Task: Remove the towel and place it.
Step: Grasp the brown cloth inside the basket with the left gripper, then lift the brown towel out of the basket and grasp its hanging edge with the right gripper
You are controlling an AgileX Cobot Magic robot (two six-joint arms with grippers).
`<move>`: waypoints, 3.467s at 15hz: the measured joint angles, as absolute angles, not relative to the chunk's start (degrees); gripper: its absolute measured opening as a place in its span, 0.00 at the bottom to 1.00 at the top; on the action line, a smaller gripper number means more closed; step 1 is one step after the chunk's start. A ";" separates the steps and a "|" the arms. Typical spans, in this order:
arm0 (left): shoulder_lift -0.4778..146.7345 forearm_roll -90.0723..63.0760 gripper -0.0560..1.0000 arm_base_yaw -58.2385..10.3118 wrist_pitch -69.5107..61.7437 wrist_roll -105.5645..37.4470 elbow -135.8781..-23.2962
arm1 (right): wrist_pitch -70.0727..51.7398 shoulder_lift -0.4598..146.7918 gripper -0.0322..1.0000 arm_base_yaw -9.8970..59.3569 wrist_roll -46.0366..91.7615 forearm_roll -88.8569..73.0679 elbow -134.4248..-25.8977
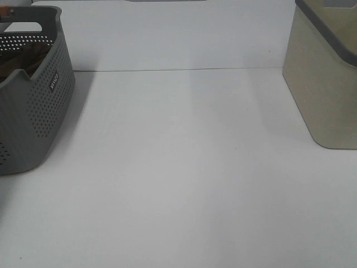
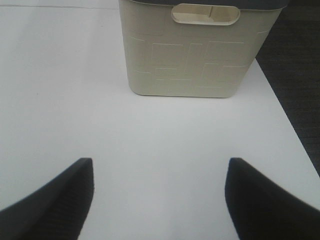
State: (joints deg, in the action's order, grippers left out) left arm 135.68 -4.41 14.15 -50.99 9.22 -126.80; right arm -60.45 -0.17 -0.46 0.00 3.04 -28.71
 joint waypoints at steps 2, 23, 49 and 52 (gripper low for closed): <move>135.68 -4.58 0.25 14.15 -50.99 9.17 -126.80 | -60.45 -0.17 0.71 -0.46 0.00 3.04 -28.71; 116.60 -15.13 0.05 2.06 -51.97 -4.35 -133.38 | -60.45 -0.17 0.71 -0.46 0.00 3.04 -28.71; 106.34 -23.89 0.05 -41.48 -50.88 -10.89 -133.38 | -47.84 55.18 0.72 -0.46 81.82 -78.21 -30.02; 106.57 -24.64 0.05 -41.48 -49.56 -10.89 -133.38 | -47.61 63.83 0.74 -0.46 97.63 -90.58 -30.02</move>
